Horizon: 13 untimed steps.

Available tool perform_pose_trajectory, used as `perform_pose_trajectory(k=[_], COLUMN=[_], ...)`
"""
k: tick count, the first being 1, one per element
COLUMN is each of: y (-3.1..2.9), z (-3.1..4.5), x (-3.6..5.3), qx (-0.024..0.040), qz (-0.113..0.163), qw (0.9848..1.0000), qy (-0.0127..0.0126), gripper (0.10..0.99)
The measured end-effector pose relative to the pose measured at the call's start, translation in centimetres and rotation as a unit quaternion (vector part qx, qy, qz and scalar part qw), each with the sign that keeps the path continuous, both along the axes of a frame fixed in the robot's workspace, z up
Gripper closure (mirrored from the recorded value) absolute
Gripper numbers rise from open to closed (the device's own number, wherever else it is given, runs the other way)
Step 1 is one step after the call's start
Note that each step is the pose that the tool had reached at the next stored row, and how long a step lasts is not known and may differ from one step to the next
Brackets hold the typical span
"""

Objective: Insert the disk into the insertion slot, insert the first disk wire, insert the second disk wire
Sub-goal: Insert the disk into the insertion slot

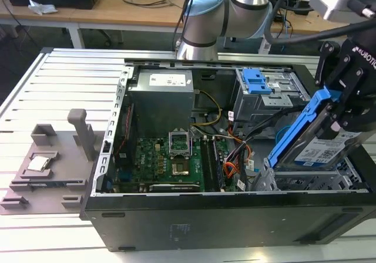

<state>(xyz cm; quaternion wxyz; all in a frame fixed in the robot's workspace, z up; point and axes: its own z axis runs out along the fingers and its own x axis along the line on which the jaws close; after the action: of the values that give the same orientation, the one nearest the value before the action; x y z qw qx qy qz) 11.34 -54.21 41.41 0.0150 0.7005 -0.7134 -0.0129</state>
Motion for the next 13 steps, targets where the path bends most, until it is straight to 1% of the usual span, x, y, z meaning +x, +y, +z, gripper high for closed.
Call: perform_pose_trajectory(k=[4, 5, 7, 9, 13], y=[-0.01, -0.01, -0.01, -0.01, -0.01], z=[-0.83, -1.21, -1.64, -2.52, -2.63], x=[0.00, 0.00, 0.00, 0.00, 0.00], qx=[-0.0001, 0.0000, -0.0001, -0.0001, -0.0001], qz=[0.000, 0.000, 0.000, 0.000, 0.000], qw=[1.0000, 1.0000, 1.0000, 1.0000, 1.0000], qy=[0.0002, 0.0002, 0.0003, 0.0004, 0.0003], gripper=[0.722, 0.722, 0.722, 0.722, 0.722])
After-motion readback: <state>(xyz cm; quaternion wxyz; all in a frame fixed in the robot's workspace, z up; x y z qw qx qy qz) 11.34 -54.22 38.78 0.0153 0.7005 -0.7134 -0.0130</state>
